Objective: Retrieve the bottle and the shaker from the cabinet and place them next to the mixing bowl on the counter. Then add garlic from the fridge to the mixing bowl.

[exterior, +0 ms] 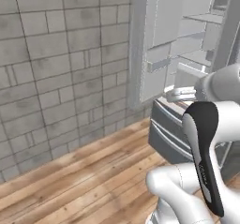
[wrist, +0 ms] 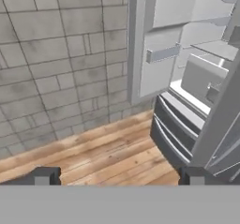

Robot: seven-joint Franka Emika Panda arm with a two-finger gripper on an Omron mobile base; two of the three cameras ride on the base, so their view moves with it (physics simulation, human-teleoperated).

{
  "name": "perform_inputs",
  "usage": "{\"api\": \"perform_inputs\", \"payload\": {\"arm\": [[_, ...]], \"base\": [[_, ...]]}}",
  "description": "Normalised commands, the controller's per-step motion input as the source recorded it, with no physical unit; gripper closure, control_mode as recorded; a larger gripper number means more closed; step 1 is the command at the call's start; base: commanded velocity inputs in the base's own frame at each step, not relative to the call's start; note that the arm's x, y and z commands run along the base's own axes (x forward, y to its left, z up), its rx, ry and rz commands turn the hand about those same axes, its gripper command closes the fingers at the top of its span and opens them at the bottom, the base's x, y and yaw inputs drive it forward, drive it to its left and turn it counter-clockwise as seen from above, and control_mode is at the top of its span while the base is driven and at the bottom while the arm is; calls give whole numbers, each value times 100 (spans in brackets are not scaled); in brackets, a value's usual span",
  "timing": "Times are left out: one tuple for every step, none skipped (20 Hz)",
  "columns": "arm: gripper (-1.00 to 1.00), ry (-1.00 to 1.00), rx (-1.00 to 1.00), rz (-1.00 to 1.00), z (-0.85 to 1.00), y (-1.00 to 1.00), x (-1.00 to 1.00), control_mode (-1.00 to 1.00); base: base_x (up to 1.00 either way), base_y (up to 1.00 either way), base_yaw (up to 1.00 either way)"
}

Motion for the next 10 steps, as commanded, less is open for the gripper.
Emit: {"api": "perform_inputs", "payload": {"arm": [[-100,0,0,0,0,0,0,100],[-100,0,0,0,0,0,0,100],[-100,0,0,0,0,0,0,100],[-100,0,0,0,0,0,0,100],[-100,0,0,0,0,0,0,100],[-100,0,0,0,0,0,0,100],[-100,0,0,0,0,0,0,100],[-100,0,0,0,0,0,0,100],[-100,0,0,0,0,0,0,100],[-100,0,0,0,0,0,0,100]], "base": [[63,53,-73],[52,60,-74],[44,65,-73],[36,70,-72],[25,73,-71],[13,75,-70],[6,72,-70],[2,70,-70],[0,69,-69],[0,70,-69]]}}
